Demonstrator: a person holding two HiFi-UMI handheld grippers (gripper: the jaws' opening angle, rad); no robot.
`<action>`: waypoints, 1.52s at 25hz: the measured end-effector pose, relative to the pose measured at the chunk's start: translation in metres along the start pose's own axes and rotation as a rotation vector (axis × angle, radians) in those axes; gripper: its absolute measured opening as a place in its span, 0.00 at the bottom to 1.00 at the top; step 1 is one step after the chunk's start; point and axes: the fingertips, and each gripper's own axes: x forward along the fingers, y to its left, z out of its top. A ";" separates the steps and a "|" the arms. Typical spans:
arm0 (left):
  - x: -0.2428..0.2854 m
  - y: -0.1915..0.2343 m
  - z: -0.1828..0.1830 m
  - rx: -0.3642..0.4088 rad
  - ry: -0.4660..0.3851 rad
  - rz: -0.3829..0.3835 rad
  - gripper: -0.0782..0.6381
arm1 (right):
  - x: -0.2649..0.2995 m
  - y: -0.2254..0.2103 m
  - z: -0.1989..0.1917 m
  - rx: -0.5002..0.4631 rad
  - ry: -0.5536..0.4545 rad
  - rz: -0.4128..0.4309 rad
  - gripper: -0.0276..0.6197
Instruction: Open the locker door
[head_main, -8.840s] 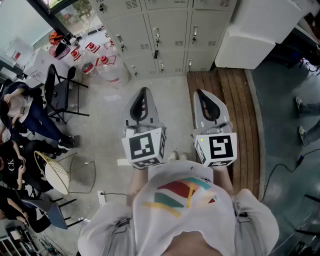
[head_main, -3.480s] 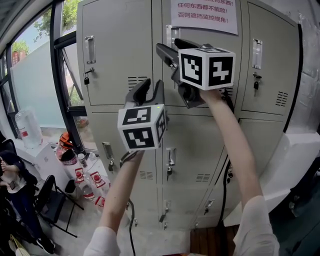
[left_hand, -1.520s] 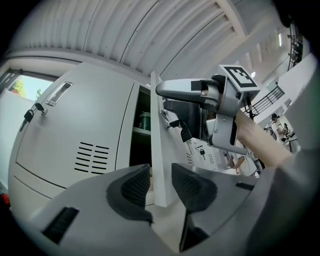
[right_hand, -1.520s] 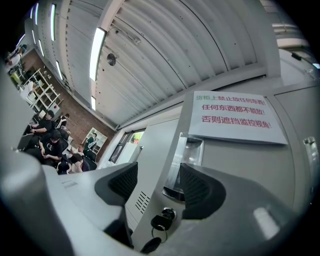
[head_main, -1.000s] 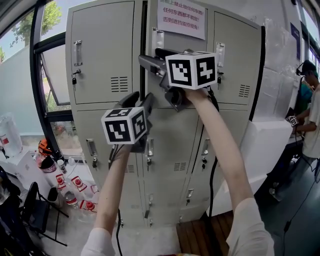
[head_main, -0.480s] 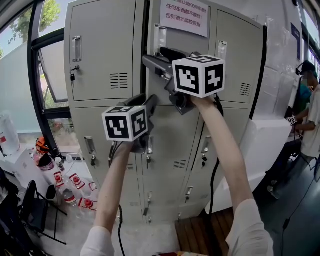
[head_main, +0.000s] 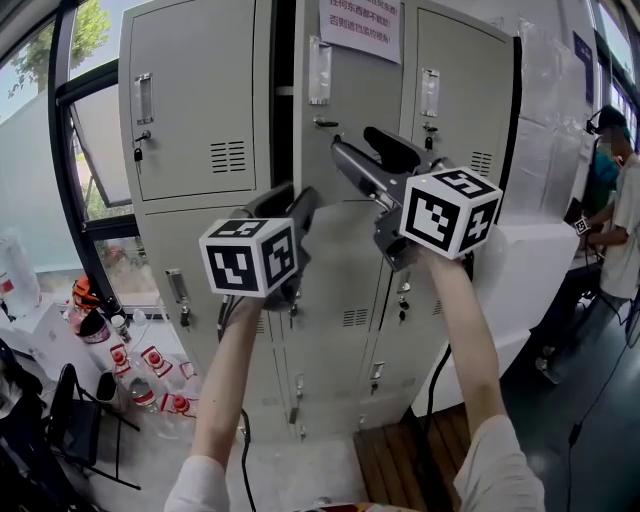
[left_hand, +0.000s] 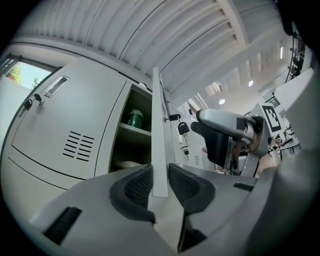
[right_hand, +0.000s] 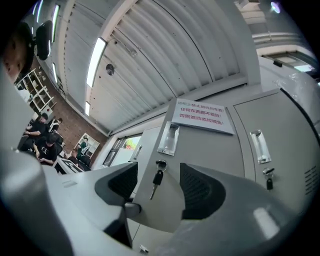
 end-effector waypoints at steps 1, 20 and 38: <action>-0.001 -0.004 0.001 0.004 -0.005 0.003 0.26 | -0.007 -0.001 -0.002 -0.002 0.002 -0.012 0.43; -0.007 -0.105 0.007 -0.011 -0.058 -0.099 0.25 | -0.119 -0.012 -0.002 -0.059 0.026 -0.267 0.05; 0.040 -0.217 -0.001 -0.002 -0.028 -0.332 0.24 | -0.193 -0.023 0.011 -0.105 0.031 -0.291 0.05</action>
